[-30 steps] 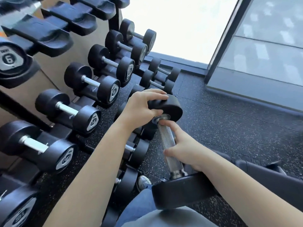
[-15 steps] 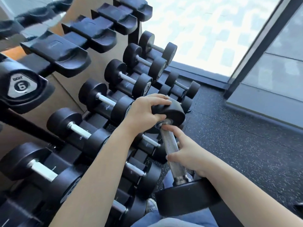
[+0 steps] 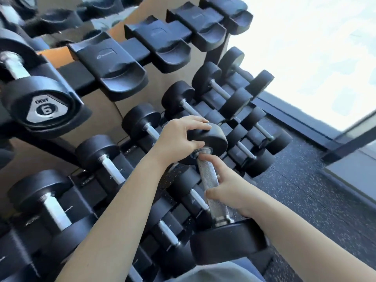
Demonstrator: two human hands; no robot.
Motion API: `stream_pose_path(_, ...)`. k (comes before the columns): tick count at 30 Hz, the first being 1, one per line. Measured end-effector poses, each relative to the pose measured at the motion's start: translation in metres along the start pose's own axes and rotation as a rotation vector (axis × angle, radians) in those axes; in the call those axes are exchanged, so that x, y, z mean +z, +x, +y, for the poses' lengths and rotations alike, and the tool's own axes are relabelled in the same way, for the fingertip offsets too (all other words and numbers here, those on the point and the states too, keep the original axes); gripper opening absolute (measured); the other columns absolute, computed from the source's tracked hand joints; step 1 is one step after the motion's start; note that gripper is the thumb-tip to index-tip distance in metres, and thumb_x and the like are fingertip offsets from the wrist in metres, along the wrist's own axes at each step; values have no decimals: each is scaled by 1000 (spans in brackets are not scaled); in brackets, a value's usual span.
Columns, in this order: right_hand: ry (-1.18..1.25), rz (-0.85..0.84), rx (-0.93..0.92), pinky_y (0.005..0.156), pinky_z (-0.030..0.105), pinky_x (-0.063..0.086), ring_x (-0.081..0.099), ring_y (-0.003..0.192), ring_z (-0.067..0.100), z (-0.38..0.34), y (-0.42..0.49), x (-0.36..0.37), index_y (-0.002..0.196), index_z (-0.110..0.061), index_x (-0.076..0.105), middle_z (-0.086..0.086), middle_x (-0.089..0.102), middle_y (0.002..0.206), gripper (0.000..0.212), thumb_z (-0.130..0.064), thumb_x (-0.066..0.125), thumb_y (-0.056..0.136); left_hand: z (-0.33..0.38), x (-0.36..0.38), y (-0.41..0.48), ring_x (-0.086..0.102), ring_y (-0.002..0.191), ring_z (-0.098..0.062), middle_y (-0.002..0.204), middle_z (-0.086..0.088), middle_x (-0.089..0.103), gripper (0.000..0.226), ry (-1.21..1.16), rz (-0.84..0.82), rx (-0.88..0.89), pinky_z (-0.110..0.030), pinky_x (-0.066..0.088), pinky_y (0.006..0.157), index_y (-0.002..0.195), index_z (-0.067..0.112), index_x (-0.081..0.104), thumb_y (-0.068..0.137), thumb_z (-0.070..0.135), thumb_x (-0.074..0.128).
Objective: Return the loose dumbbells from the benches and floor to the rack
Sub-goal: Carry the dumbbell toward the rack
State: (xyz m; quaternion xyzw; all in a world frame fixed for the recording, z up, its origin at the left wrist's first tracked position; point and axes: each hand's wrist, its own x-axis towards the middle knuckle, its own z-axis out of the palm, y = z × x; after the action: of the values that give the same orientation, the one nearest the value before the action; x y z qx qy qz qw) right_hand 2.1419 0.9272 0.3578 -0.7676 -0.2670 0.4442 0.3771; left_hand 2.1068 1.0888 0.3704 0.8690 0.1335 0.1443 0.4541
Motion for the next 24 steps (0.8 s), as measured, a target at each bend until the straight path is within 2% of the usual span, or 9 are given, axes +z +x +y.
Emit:
stream_pose_path(2, -20, -37, -19, 38, 14, 33, 40, 31, 0, -9, 19, -17, 129, -47, 30, -11, 39, 74, 76, 5, 54, 79, -3, -5, 19, 54, 109, -3, 112, 8, 60, 39, 8, 39, -19, -18, 39, 98, 102, 15, 68, 67, -3, 73)
stream_pose_path(4, -46, -97, -39, 41, 15, 35, 44, 38, 0, -19, 39, -32, 130, -46, 30, -10, 44, 82, 76, 6, 53, 79, -5, -10, 37, 53, 108, -2, 111, 7, 60, 39, 10, 95, -55, -13, 37, 97, 101, 14, 68, 67, -4, 72)
stream_pose_path(8, -109, -160, -76, 69, 43, 51, 56, 79, 26, -41, 75, -60, 129, -49, 29, -2, 48, 119, 78, 5, 53, 78, -8, -22, 68, 53, 108, -2, 112, 6, 61, 38, 41, 176, -108, -12, 36, 97, 100, 14, 69, 67, -3, 73)
stream_pose_path(10, -162, -195, -93, 88, 51, 47, 58, 104, 38, -50, 91, -72, 128, -49, 30, 4, 50, 125, 77, 5, 53, 78, -9, -27, 82, 53, 106, -3, 111, 8, 61, 37, 58, 235, -135, -14, 37, 97, 99, 14, 69, 66, -3, 73)
stream_pose_path(12, -173, -231, -108, 95, 50, 41, 49, 117, 41, -58, 103, -82, 128, -48, 30, 0, 50, 127, 77, 6, 53, 78, -10, -32, 92, 53, 104, -1, 109, 11, 60, 37, 72, 275, -160, -10, 35, 95, 99, 15, 69, 66, -3, 73)
stream_pose_path(17, -214, -312, -133, 94, 48, 43, 54, 111, 38, -75, 130, -93, 127, -50, 30, -10, 43, 117, 77, 5, 54, 79, -17, -45, 105, 52, 104, 1, 110, 14, 59, 39, 88, 349, -206, -8, 35, 94, 100, 17, 68, 67, -2, 73)
stream_pose_path(19, -195, -336, -134, 79, 46, 50, 56, 87, 29, -80, 141, -92, 126, -50, 32, -7, 46, 110, 76, 6, 53, 78, -21, -50, 108, 53, 104, -1, 109, 14, 59, 39, 99, 383, -227, -9, 36, 94, 101, 17, 68, 67, -2, 73)
stream_pose_path(21, -156, -345, -134, 66, 35, 46, 44, 73, 22, -82, 149, -91, 125, -51, 35, -2, 50, 103, 76, 6, 52, 77, -24, -54, 108, 53, 104, -1, 109, 14, 59, 39, 92, 403, -246, -7, 35, 93, 101, 18, 68, 68, -2, 72)
stream_pose_path(24, -142, -380, -136, 67, 19, 44, 46, 71, 7, -88, 161, -87, 127, -50, 35, -13, 46, 111, 75, 5, 54, 79, -32, -61, 108, 52, 105, 1, 111, 13, 59, 39, 74, 427, -266, -9, 35, 95, 102, 18, 68, 69, -3, 71)
